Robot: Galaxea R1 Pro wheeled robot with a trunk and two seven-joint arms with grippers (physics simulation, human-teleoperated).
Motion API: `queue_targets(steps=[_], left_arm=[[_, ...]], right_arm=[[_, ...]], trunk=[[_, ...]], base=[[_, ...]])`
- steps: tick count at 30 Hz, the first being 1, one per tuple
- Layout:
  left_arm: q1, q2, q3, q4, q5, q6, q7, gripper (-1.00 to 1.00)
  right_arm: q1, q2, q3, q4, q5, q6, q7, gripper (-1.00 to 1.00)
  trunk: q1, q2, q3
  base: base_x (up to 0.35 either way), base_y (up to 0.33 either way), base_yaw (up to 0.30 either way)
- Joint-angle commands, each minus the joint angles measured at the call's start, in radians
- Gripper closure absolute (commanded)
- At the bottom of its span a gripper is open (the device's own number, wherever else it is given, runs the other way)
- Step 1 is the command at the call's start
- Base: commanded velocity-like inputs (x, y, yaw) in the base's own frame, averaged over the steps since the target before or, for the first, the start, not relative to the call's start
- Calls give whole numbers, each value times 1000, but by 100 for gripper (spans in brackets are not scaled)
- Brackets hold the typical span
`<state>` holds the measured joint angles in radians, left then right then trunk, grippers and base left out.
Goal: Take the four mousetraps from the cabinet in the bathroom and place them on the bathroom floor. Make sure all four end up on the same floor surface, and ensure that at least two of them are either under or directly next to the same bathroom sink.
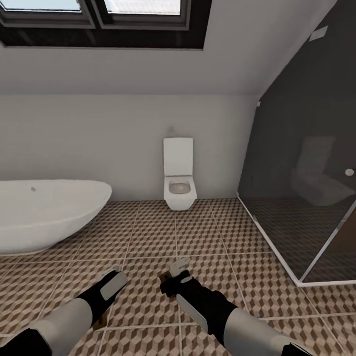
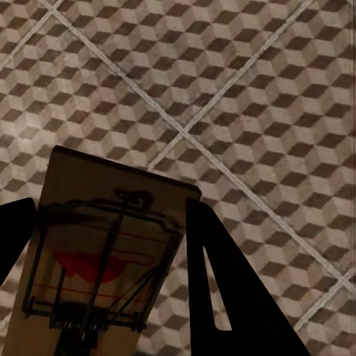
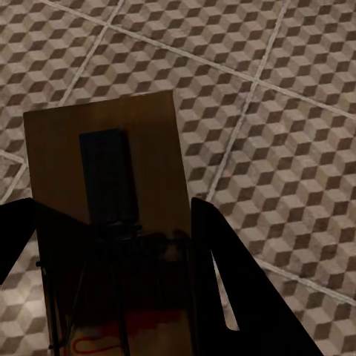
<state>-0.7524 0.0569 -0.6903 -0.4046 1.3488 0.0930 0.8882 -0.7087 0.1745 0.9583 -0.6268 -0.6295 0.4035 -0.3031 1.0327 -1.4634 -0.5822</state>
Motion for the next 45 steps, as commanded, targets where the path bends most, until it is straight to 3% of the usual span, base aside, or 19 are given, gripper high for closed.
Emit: queue_targets(steps=[1, 4, 8, 14, 15, 17, 18, 20, 21, 25, 28, 34, 36, 41, 45], left_arm=[[-1, 1, -13, -3, -2, 10, 2, 100], [-1, 1, -39, -5, -23, 9, -8, 100], [-1, -2, -88, -9, -103, 7, -68, 100], [-2, -4, -105, -12, -202, 8, -164, 100], [-2, -4, -106, -12, -229, 9, -189, 100], [-3, -4, -105, -10, -250, 11, -206, 100], [-3, -5, -105, -8, -264, 11, -218, 100], [-4, -5, -105, -7, -273, 10, -226, 100], [-6, -5, -105, -7, -280, 9, -232, 100], [-12, -4, -106, -7, -289, 7, -256, 100], [-13, -4, -107, -5, -292, 2, -283, 100], [-11, -4, -112, -3, -381, -39, -337, 100], [-10, -3, -110, -2, -401, -41, -386, 100], [-11, 0, -105, -1, -410, -37, -506, 100], [-13, 2, -104, 0, -411, -23, -567, 100]], right_arm=[[-2, 0, 5, 0, -12, -13, -10, 100], [-2, 0, 5, 0, -12, -40, -11, 100], [-2, 0, 5, 2, -7, -65, -11, 100], [-2, 0, -2, -2, 0, -70, -23, 100], [-2, 0, -12, -1, 0, -70, -24, 100], [-3, 0, -29, 1, 0, -68, -27, 100], [-6, 0, -60, 8, 1, -66, -33, 100], [-9, 0, -100, 23, 1, -64, -43, 100], [-14, -4, -144, 41, 2, -63, -54, 100], [-28, -11, -214, 69, 5, -61, -69, 100], [-33, -14, -230, 76, 8, -60, -73, 100], [-46, -30, -245, 86, 9, -62, -78, 100], [-48, -34, -247, 87, 10, -63, -78, 100], [-50, -36, -248, 88, 9, -64, -78, 100], [-50, -35, -247, 88, 10, -65, -78, 100]], trunk=[[0, -1, -1], [0, -1, -2], [0, -1, -3], [0, -1, -3], [0, -1, -3], [0, -1, -3], [0, -1, -3], [0, -1, -3], [0, -1, -3], [0, -1, -3], [0, -1, -3], [0, -1, -3], [0, -1, -3], [0, -1, -3], [0, -1, -3]], base=[[0, 0, 8], [0, 0, 5], [0, 0, 2], [0, 0, 0], [0, 0, 0], [0, 0, 0], [0, 0, 0], [0, 0, 0], [0, 0, 0], [0, 0, 0], [0, 0, 0], [0, 0, 0], [0, 0, 0], [0, 0, 0], [0, 0, 0]])
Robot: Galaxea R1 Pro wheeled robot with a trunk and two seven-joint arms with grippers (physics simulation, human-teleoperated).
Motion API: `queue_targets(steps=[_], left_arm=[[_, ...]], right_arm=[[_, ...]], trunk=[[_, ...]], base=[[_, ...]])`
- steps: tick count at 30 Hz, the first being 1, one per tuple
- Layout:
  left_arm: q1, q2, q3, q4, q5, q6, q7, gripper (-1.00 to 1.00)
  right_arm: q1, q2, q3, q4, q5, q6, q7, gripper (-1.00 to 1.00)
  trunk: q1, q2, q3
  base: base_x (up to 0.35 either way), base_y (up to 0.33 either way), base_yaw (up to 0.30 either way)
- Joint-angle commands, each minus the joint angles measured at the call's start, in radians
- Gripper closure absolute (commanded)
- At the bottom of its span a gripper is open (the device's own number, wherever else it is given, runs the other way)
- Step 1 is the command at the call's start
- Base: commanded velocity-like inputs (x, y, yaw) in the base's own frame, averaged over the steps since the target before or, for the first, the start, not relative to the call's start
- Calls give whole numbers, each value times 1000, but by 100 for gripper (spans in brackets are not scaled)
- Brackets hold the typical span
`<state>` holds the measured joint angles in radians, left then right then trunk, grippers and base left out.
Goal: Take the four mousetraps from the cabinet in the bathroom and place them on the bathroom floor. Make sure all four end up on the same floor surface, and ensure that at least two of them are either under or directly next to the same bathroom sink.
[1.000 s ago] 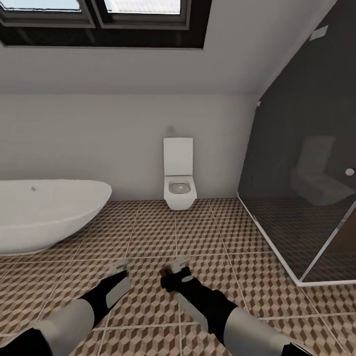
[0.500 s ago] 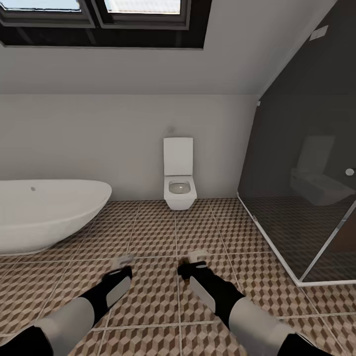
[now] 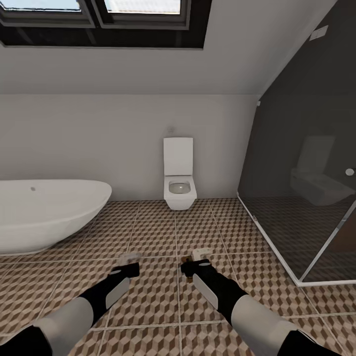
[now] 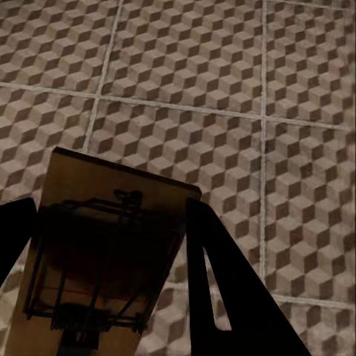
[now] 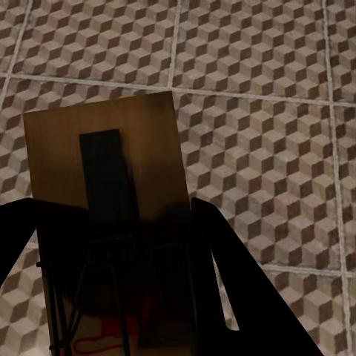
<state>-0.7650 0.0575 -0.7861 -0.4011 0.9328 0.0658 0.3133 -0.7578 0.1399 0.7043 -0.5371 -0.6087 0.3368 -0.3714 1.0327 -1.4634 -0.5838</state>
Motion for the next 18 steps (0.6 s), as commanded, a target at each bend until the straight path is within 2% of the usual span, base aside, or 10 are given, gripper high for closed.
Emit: queue_targets(steps=[1, 6, 18], left_arm=[[-2, 2, -8, -3, 4, 14, -3, 100], [-10, 1, -7, -4, -1, 75, -39, 100], [-23, 14, -7, -13, -6, 93, -83, 100]], right_arm=[[-1, -1, 7, -1, -11, 2, -9, 100], [-1, -1, 3, -1, -12, 2, -9, 100], [-2, 0, 1, -3, -14, 6, -9, 100]], trunk=[[0, -1, -1], [0, -1, -1], [0, -1, -1]], base=[[0, 0, 0], [0, 0, 0], [0, 0, 0]])
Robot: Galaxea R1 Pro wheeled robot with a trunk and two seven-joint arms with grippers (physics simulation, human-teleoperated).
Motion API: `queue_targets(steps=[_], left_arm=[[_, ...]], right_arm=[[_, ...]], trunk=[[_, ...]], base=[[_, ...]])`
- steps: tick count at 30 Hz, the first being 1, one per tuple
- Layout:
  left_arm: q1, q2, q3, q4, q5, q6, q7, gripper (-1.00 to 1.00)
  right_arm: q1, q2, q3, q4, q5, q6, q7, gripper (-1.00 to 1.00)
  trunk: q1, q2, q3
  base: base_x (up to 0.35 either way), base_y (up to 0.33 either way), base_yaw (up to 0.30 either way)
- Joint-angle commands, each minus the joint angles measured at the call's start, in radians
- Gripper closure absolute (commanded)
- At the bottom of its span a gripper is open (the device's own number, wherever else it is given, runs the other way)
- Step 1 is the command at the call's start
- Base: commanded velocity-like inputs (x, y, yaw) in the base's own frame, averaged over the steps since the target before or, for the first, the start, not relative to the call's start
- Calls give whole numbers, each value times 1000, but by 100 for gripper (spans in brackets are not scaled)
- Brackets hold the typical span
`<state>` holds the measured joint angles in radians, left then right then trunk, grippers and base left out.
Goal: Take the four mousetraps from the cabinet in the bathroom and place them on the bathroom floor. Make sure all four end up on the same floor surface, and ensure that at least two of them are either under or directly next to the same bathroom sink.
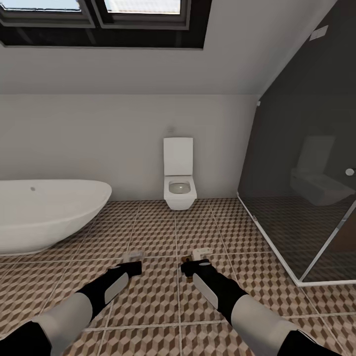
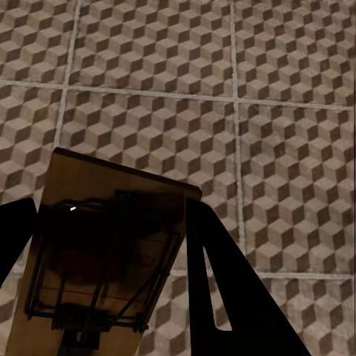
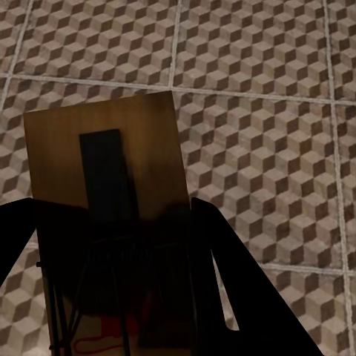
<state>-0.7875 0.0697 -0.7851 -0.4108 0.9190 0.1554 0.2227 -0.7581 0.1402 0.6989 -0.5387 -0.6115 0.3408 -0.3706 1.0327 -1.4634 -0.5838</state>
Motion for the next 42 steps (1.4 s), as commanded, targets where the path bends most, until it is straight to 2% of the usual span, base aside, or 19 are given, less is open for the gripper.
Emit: queue_targets(steps=[1, 6, 10, 16, 24, 33, 42], left_arm=[[-2, 2, -8, -4, 8, 4, 7, 100], [-7, 7, -8, -6, 7, 7, 7, 100], [-7, 27, -8, -5, 9, 8, 2, 100], [-7, 38, -8, -3, 9, 9, 0, 100], [-7, 41, -9, 3, 8, -3, 1, 100], [-6, 41, -10, 4, 7, -8, 1, 100], [-6, 41, -17, 4, 6, -11, 2, 100]], right_arm=[[-1, -1, 7, -1, -11, 2, -10, 100], [-1, 0, 10, -2, -10, 3, -10, 100], [-1, 1, 13, -3, -10, 3, -10, 100], [-1, -1, 15, -11, -10, 3, -9, 100], [-1, -1, 17, -18, -9, 3, -7, 100], [1, -4, 16, -90, -9, 5, -7, 100], [2, -4, 10, -100, -10, 6, -7, 100]], trunk=[[0, -1, -1], [0, -1, -1], [15, -29, -14], [38, -71, -32], [69, -127, -57], [103, -190, -86], [138, -253, -114]], base=[[0, 0, 0], [0, 0, 0], [0, 0, 0], [0, 0, 0], [0, 0, 0], [0, 0, 0], [0, 0, 0]])
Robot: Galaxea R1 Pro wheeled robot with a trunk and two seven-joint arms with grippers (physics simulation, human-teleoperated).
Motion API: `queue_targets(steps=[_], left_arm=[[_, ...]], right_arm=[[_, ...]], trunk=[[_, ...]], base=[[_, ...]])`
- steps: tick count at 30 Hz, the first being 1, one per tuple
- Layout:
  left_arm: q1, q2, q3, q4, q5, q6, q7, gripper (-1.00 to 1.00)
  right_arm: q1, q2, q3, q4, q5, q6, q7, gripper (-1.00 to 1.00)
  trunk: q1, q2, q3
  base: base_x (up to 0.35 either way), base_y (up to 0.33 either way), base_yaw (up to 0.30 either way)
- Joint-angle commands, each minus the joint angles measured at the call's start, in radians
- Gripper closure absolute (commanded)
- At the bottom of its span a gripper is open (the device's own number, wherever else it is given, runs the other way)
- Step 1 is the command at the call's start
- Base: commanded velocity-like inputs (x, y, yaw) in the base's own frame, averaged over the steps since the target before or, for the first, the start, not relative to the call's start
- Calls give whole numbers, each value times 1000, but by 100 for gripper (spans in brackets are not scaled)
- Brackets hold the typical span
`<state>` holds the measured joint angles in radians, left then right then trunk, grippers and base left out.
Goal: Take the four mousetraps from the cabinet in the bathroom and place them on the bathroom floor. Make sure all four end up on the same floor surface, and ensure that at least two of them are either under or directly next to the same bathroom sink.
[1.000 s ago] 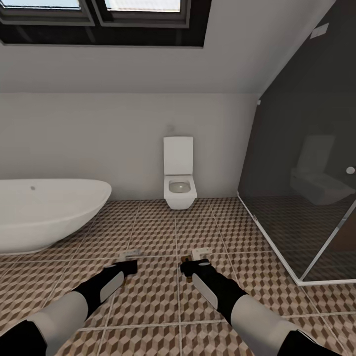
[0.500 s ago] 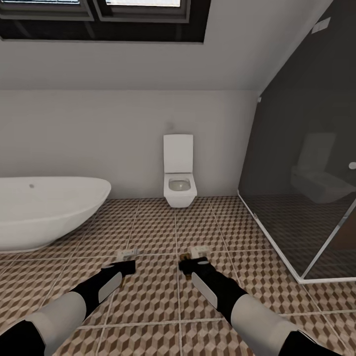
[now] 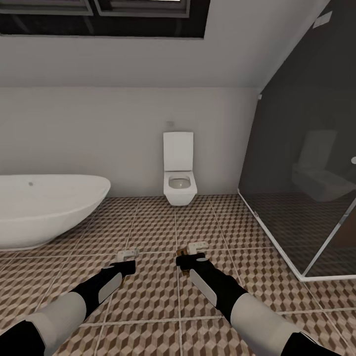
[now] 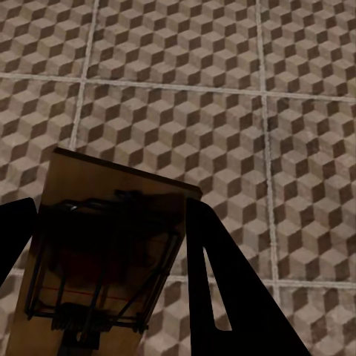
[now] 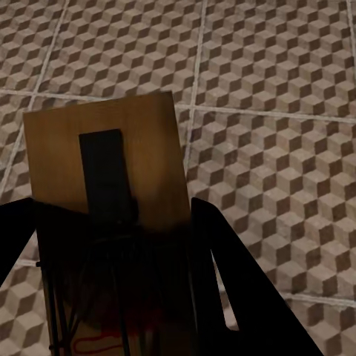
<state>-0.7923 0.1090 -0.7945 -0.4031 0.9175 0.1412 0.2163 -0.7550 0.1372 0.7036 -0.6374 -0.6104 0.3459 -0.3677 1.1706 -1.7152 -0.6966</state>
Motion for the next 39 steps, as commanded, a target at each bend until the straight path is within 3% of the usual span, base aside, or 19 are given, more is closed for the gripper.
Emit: queue_targets(steps=[1, 22, 27, 28, 32, 39], left_arm=[[-1, 1, -9, -3, 7, 2, 8, 100], [-1, -2, -16, -5, 4, -3, 9, 100], [-1, 2, -15, -6, 4, -3, 7, 100], [-1, 2, -14, -7, 4, -3, 7, 100], [-1, 3, -14, -12, 4, -3, 7, 100], [-1, 3, -14, -16, 4, -3, 7, 100]], right_arm=[[-1, -1, 5, -2, -11, 1, -10, 100], [-2, -9, 1, -2, -13, 28, -7, 100], [-2, -46, 1, -34, -20, 27, 0, 100], [0, -68, 2, -63, -22, 28, 5, 100], [3, -108, 2, -159, -26, 62, 16, 100], [6, -128, 0, -261, -25, 159, 41, 100]], trunk=[[4, -8, -4], [84, -155, -70], [104, -190, -86], [107, -197, -89], [123, -225, -101], [150, -274, -123]], base=[[0, 0, 0], [0, 0, 0], [0, 0, 0], [0, 0, 0], [0, 0, 0], [0, 0, 0]])
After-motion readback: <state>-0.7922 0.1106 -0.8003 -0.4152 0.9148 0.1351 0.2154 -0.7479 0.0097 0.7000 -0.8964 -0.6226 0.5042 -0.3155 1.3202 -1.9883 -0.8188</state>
